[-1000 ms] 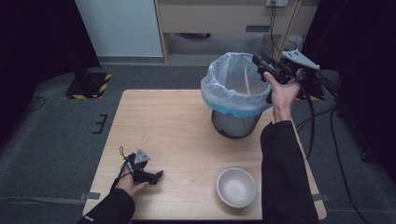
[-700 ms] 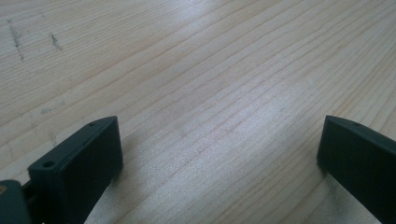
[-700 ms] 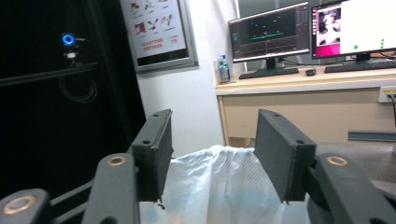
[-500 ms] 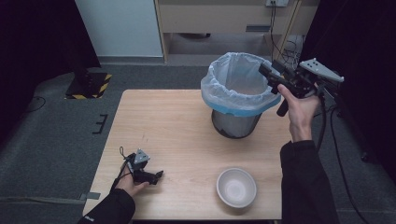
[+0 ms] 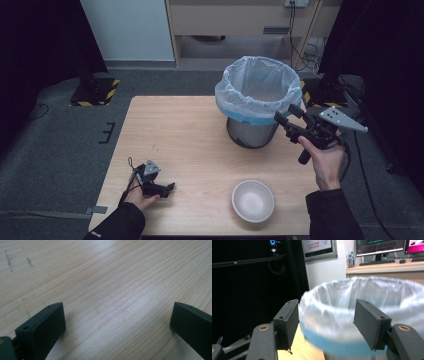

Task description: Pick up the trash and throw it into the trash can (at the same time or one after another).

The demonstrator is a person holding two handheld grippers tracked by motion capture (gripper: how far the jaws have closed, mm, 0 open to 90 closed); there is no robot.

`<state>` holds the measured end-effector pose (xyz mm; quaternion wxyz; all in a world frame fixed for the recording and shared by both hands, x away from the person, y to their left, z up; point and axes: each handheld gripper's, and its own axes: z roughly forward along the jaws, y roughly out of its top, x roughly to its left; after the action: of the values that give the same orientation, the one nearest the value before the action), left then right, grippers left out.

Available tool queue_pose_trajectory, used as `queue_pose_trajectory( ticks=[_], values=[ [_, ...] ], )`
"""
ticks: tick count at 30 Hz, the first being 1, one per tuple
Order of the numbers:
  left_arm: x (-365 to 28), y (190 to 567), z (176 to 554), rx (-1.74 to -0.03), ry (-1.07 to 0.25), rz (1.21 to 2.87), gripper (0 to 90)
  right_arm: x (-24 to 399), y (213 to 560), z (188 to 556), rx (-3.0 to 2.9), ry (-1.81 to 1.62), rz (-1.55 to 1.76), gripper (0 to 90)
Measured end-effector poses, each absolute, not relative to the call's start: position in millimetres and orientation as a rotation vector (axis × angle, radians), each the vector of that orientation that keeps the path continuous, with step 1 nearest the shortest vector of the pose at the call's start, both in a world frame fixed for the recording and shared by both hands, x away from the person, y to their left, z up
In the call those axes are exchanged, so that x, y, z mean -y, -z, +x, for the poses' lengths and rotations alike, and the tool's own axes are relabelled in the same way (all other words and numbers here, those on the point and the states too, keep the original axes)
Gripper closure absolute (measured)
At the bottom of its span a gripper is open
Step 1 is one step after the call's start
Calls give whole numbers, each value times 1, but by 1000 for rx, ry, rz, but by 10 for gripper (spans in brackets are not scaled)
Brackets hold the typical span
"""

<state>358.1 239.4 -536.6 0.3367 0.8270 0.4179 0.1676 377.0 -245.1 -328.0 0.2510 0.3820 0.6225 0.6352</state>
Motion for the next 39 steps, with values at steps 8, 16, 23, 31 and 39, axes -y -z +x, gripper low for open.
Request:
queue_pose_trajectory(
  ticks=[8, 16, 23, 31, 39],
  values=[
    [-239, 537, 358, -1089, -437, 2155, 0, 251, 370, 354, -1782, -1673, 1091, 351],
    [-239, 537, 358, -1090, -437, 2155, 0, 253, 407, 344, -1859, -1622, 1139, 340],
    [-239, 537, 358, -1090, -437, 2155, 0, 250, 441, 342, -1995, -1520, 1188, 349],
    [-239, 537, 358, -1091, -438, 2155, 0, 248, 480, 346, -2207, -1367, 1247, 377],
    [-239, 537, 358, -1091, -438, 2155, 0, 245, 492, 344, -2383, -1271, 1285, 461]
  ],
)
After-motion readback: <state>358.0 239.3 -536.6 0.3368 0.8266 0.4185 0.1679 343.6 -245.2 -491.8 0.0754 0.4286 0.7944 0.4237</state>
